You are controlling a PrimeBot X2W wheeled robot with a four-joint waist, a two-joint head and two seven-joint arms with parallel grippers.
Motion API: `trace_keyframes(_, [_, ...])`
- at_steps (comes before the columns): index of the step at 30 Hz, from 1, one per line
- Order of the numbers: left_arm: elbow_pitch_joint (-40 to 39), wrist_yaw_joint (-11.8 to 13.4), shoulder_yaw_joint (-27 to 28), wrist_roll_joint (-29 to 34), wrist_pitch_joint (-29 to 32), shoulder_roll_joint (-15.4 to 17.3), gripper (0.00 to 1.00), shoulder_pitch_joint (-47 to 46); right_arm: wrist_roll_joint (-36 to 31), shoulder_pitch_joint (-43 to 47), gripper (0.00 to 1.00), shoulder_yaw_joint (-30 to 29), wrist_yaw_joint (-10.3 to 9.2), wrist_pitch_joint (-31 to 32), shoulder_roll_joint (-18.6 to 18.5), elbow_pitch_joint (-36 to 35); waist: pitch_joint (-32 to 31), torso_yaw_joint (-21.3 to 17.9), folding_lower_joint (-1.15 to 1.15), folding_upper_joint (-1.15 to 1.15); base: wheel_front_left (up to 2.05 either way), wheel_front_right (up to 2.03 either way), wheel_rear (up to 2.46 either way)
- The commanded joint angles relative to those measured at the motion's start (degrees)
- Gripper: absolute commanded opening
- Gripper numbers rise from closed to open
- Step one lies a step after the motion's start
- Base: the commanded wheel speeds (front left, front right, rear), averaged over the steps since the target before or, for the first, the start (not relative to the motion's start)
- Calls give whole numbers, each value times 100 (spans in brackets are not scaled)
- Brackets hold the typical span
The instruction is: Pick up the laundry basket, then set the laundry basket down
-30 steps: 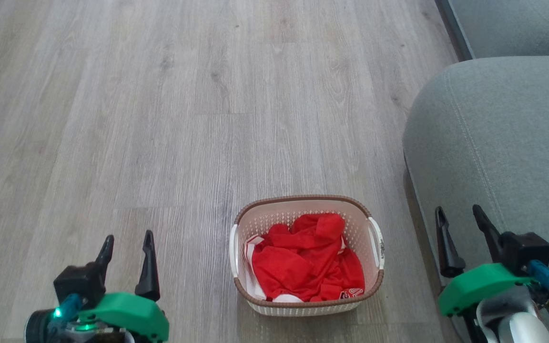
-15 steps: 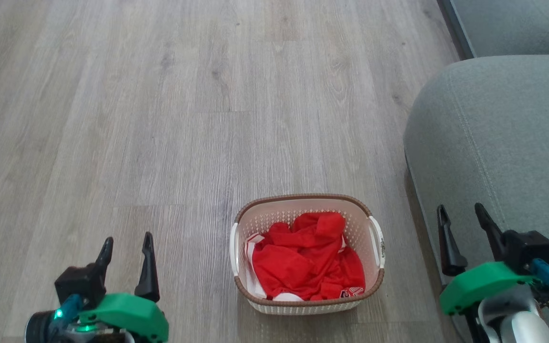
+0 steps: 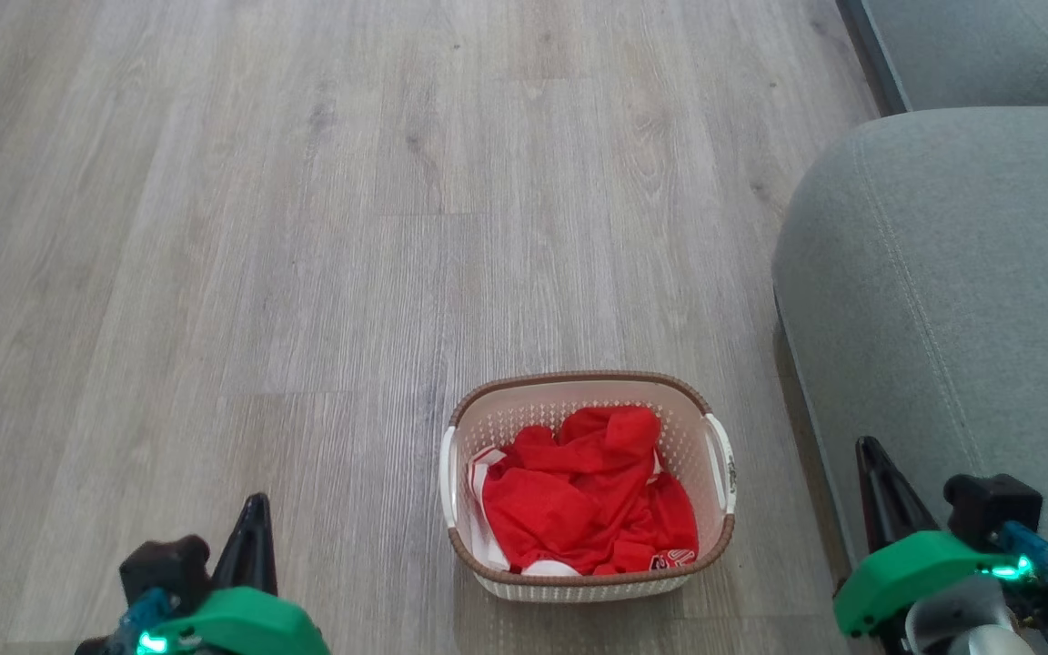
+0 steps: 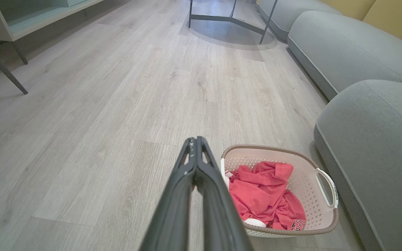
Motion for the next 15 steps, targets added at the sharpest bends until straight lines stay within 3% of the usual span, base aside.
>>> trace_keyframes(1, [-157,-73,112,-179,17,31,0,-207,229,-186,0,-25,-2,10,-24,-183,1,-5,0,0,0,0,0])
trace_keyframes(15, [52,-329,335,-1001,125,-53,0,-378,1198,-282,0,-48,-5,120,-65,-85,7,-31,0,0,0,0,0])
